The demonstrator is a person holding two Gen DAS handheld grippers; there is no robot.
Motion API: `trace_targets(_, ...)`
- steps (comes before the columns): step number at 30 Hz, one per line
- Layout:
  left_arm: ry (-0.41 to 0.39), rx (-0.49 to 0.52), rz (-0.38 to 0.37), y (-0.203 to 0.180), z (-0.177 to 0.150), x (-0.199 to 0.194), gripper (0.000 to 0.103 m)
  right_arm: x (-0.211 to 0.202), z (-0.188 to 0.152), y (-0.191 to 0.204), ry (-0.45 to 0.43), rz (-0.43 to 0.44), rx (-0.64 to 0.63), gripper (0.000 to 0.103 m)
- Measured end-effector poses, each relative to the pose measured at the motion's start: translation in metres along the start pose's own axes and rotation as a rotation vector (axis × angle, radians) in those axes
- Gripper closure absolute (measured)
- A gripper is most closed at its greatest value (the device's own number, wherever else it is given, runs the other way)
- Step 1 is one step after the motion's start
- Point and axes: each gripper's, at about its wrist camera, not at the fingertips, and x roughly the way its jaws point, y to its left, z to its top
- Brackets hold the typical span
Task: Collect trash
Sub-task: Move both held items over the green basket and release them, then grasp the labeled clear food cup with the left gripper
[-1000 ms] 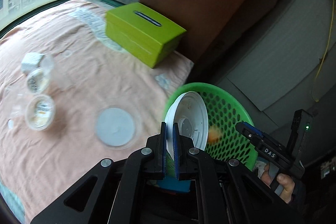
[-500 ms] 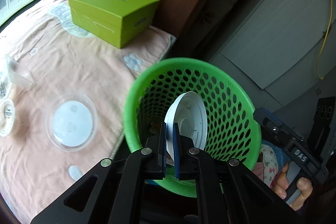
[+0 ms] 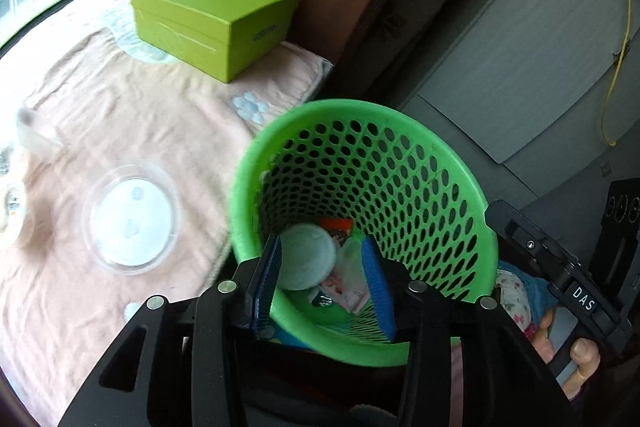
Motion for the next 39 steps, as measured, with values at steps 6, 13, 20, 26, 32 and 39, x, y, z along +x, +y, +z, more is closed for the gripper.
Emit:
trace_targets(6, -0.044, -0.051, 0.084, 0.032, -0.005, -0.027, 0.056, 0.009, -0.002, 0.022, 0.024, 0.034, -0.037, 0.040)
trace_targets(13, -0.093, -0.135, 0.185, 0.080, -0.008, -0.056, 0.049, 0.023, -0.003, 0.053, 0.050, 0.079, -0.085, 0.039)
trace_targets(20, -0.135, -0.222, 0.342, 0.136, -0.009, -0.072, 0.040, 0.036, -0.002, 0.081, 0.073, 0.121, -0.130, 0.037)
trace_targets(26, -0.126, -0.278, 0.419, 0.179, -0.012, -0.071, 0.028, 0.050, 0.000, 0.100, 0.093, 0.153, -0.157, 0.034)
trace_targets(32, -0.101, -0.318, 0.449, 0.205, -0.010, -0.061, 0.023, 0.061, -0.001, 0.113, 0.116, 0.175, -0.179, 0.031)
trace_targets(39, -0.077, -0.319, 0.477, 0.214, -0.002, -0.041, 0.019, 0.074, -0.003, 0.125, 0.142, 0.195, -0.201, 0.030)
